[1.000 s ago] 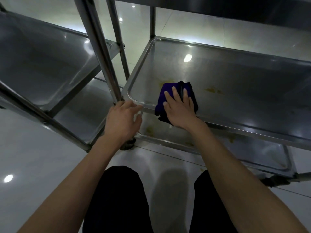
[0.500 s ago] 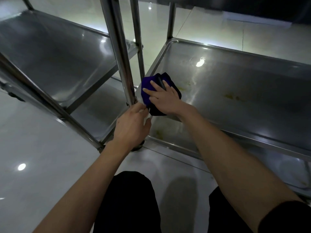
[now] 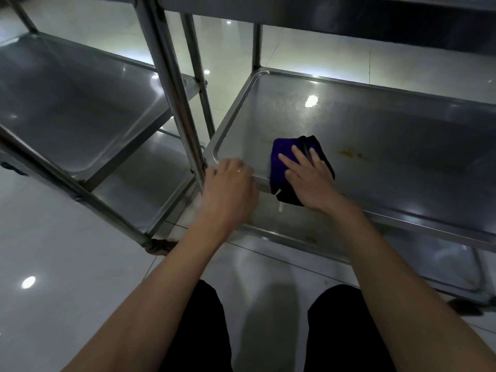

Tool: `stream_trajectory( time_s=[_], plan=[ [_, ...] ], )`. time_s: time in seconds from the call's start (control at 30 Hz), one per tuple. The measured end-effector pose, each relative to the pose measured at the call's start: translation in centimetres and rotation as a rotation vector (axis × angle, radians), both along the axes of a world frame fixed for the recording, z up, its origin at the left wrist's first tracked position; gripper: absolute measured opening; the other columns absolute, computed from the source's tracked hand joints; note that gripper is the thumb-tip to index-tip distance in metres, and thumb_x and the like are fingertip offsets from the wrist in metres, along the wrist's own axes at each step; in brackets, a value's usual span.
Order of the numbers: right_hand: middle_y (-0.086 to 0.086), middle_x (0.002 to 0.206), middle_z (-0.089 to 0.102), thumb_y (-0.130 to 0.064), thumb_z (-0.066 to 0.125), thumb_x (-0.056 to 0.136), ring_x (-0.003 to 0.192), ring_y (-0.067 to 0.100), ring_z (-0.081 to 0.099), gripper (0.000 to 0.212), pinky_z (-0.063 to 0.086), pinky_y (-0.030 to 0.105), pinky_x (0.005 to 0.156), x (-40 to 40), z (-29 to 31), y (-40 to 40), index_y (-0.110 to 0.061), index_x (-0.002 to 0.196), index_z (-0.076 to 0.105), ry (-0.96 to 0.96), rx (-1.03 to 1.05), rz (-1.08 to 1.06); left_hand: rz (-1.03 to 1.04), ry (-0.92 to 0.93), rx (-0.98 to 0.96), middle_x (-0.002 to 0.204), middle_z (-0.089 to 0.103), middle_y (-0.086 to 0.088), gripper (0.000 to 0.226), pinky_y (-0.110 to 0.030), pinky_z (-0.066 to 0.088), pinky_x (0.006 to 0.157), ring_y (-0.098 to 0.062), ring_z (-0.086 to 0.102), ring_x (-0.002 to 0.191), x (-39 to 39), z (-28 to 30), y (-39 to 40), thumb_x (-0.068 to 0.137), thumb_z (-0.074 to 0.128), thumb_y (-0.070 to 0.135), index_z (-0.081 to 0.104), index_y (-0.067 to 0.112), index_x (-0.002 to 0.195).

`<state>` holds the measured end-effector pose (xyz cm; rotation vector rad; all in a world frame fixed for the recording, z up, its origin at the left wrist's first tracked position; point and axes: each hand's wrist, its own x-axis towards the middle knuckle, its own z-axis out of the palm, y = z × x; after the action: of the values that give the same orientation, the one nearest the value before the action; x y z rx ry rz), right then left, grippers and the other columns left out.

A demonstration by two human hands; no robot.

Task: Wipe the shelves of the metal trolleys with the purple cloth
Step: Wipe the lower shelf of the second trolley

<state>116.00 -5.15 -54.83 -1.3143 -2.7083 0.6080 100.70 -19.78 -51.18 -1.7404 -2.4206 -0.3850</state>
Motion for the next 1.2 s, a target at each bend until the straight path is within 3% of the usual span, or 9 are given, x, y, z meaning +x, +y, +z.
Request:
stream_trajectory(
  time_s=[0.13,0.33,0.8,0.9,1.03,1.2],
  plan=[
    [-0.017,0.167,-0.005,-0.049,0.015,0.102,0.154,0.021,-0.013,0.051,-0.005,0.044,0.122,1.7,0.2,0.4,-0.054,0.154,0.014,-0.031,-0.006,-0.011,-0.077,0.016,-0.075,0.107,0.064,0.001,0.036,-0.042,0.044,0.089,-0.02,0.06,0.097,3.7,-0.2,2.8,0.098,0.036,0.036,0.069,0.022,0.102],
    [-0.013,0.167,-0.008,-0.048,0.011,0.102,0.154,0.025,-0.015,0.053,-0.002,0.048,0.124,6.8,0.3,1.1,-0.051,0.155,0.006,-0.088,0.015,-0.086,-0.09,0.127,-0.091,0.102,0.063,0.0,0.03,-0.042,0.043,0.086,-0.024,0.059,0.093,4.9,-1.2,3.4,0.098,0.04,0.034,0.068,0.021,0.101],
    [-0.011,0.168,-0.007,-0.047,0.016,0.107,0.154,0.024,-0.014,0.051,-0.002,0.046,0.123,10.9,1.5,-5.3,-0.045,0.157,0.01,-0.028,0.007,-0.164,-0.127,0.085,0.036,0.088,0.067,-0.005,0.025,-0.04,0.043,0.073,-0.03,0.062,0.077,4.9,-1.3,-0.6,0.094,0.054,0.025,0.072,0.012,0.082],
    [-0.012,0.168,-0.005,-0.048,0.016,0.107,0.154,0.023,-0.012,0.051,-0.001,0.046,0.123,10.7,1.7,-5.6,-0.045,0.157,0.013,-0.013,0.009,-0.167,-0.075,0.07,0.009,0.086,0.065,-0.006,0.03,-0.041,0.04,0.076,-0.029,0.059,0.08,6.1,-0.4,0.8,0.095,0.052,0.031,0.069,0.013,0.079],
    [-0.017,0.167,-0.004,-0.05,0.014,0.105,0.154,0.02,-0.011,0.051,0.001,0.045,0.123,11.5,1.3,-4.8,-0.049,0.156,0.014,0.001,0.013,-0.172,-0.15,-0.063,-0.033,0.103,0.063,-0.004,0.034,-0.042,0.047,0.084,-0.023,0.056,0.097,9.2,-0.3,3.1,0.1,0.044,0.036,0.07,0.016,0.092],
    [-0.02,0.166,-0.004,-0.051,0.011,0.102,0.154,0.017,-0.011,0.052,0.0,0.044,0.124,15.2,0.8,-3.2,-0.053,0.154,0.012,0.009,0.007,-0.21,-0.116,-0.076,-0.051,0.101,0.06,-0.005,0.034,-0.043,0.048,0.08,-0.026,0.055,0.095,9.9,-0.9,3.9,0.097,0.048,0.035,0.071,0.013,0.086]
  ],
)
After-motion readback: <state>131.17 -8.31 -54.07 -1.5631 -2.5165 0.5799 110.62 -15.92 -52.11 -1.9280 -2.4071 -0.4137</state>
